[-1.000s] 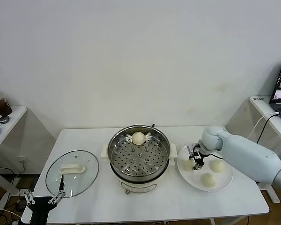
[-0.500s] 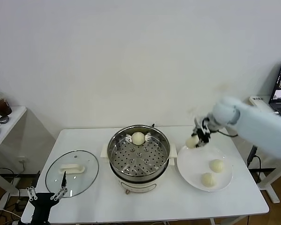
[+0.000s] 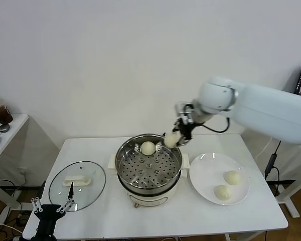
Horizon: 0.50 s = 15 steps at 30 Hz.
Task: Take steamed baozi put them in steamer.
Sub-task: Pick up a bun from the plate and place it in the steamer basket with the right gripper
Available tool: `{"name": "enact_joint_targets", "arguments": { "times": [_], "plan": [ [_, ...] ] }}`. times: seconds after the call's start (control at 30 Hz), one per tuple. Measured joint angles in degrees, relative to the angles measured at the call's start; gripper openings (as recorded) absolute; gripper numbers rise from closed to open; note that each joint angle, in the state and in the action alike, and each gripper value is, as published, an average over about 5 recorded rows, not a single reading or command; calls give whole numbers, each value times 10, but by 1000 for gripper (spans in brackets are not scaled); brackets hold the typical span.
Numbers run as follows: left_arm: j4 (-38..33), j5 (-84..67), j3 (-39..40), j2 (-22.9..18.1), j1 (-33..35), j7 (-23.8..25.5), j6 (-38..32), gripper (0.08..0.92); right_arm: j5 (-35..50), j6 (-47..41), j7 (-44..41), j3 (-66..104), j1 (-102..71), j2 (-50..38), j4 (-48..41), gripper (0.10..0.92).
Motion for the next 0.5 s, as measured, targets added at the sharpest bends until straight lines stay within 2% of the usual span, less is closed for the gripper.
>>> {"name": "enact_joint_targets", "arguments": {
  "times": [0.2, 0.5],
  "plan": [
    [3, 5, -2, -6, -6, 0, 0, 823, 32, -40, 45, -10, -23, 83, -26, 509],
    [9, 5, -12, -9, -14, 0, -1, 823, 36, -69, 81, -11, -71, 185, -98, 510]
  ]
}}
